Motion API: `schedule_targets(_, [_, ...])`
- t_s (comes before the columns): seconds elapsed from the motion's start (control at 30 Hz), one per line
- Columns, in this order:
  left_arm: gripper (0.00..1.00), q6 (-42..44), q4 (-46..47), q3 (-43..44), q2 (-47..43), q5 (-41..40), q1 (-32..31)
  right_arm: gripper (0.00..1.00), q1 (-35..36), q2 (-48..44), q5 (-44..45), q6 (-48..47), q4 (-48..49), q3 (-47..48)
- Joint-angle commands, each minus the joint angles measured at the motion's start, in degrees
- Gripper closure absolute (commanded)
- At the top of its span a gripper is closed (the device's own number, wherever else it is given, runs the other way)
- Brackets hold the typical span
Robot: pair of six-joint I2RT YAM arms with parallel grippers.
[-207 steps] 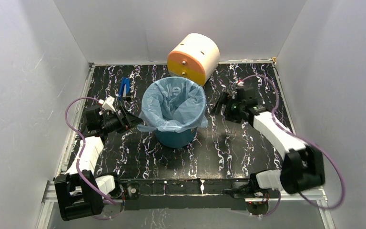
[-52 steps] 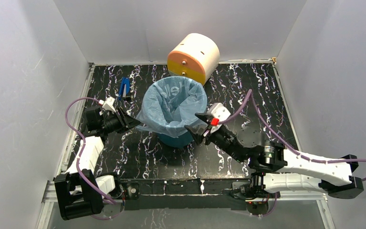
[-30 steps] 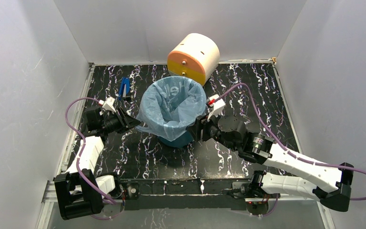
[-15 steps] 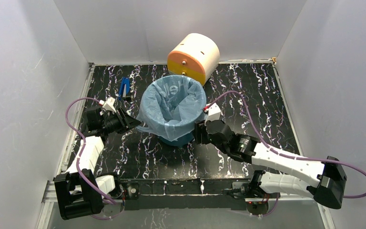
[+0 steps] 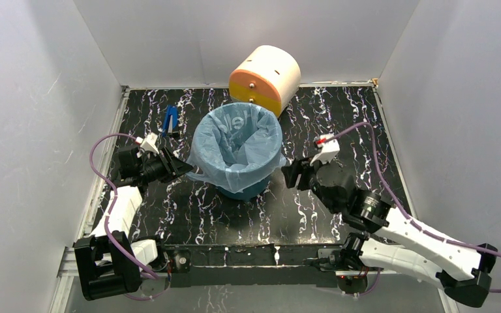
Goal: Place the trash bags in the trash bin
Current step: Place the trash bag in the trash bin.
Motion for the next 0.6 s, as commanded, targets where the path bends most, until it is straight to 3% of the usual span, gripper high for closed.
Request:
schedule_targets(0.0, [0.56,0.66,0.06,0.22,0.56,0.14,-0.24,0.31,-6.8,10.03,1.67,6.65,-9.68,10.23])
schedule_targets(0.1, [0.47,0.6,-0.02,0.16,0.08,-0.28,-0.23,0.27,-19.69,15.72,-9.66,5.22,-11.57,12.14])
schedule_targets(0.3, [0.38,0.71,-0.27,-0.02,-0.56,0.38,-0.35,0.24,-44.73,18.11,-53.7,9.89,8.48,3.25])
schedule_targets(0.43, [0.35,0.72,-0.25,-0.03,-0.86,1.0,-0.31,0.22,-50.96,28.24,-71.38,13.14,13.23,5.66])
schedule_targets(0.57, [0.35,0.02,1.09,-0.48,-0.33,3.17,-0.61,0.22,-51.45,38.21,-82.49,15.14,18.56,9.12])
